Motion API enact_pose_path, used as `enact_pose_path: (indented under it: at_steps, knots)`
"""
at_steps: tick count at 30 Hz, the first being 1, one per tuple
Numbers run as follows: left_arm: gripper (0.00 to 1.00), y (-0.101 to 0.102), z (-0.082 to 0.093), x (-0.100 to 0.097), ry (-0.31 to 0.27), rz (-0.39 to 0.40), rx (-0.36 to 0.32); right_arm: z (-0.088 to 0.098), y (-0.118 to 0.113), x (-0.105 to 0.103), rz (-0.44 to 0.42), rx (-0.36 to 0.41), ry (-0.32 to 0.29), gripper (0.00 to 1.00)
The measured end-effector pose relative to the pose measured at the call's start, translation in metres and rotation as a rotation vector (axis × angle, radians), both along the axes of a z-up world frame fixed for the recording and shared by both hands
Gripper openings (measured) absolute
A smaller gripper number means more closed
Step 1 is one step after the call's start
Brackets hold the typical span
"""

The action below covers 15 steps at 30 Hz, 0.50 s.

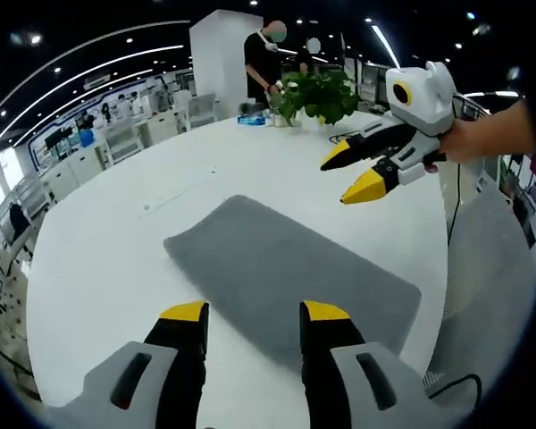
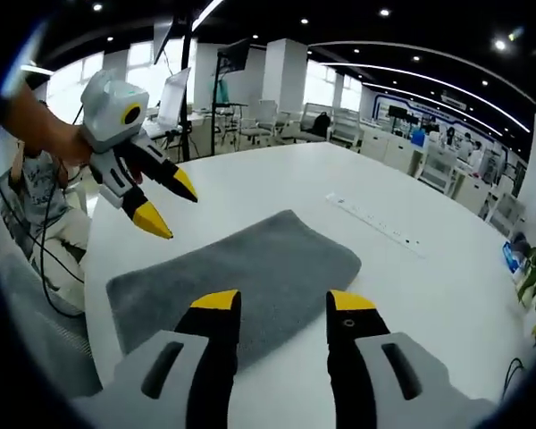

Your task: Fold the towel on the table until its edges align and the towel forms a compact rectangular stack.

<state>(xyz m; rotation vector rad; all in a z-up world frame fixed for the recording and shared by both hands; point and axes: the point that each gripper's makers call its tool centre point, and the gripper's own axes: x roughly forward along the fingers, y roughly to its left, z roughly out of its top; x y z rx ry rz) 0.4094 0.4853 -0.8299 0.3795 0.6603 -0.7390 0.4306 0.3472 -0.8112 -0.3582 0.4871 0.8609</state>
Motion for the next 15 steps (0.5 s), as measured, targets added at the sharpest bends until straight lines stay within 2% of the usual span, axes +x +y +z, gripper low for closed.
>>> enact_pose_path:
  at_steps: [4, 6, 10, 13, 15]
  knots:
    - [0.44, -0.005, -0.009, -0.006, 0.006, -0.058, 0.007, -0.008, 0.006, -0.013, -0.005, 0.014, 0.021, 0.40]
    - [0.43, -0.003, -0.017, -0.008, 0.026, -0.066, 0.031, -0.016, 0.007, -0.017, 0.001, 0.000, 0.030, 0.40]
    - [0.38, -0.005, -0.027, -0.013, 0.049, -0.098, 0.036, -0.033, 0.012, -0.024, 0.025, -0.029, 0.054, 0.38]
    - [0.36, -0.005, -0.039, -0.019, 0.068, -0.142, 0.086, -0.043, 0.015, -0.025, 0.036, -0.051, 0.055, 0.38]
    - [0.32, -0.002, -0.046, -0.020, 0.078, -0.143, 0.110, -0.046, 0.020, -0.034, 0.045, -0.071, 0.069, 0.38]
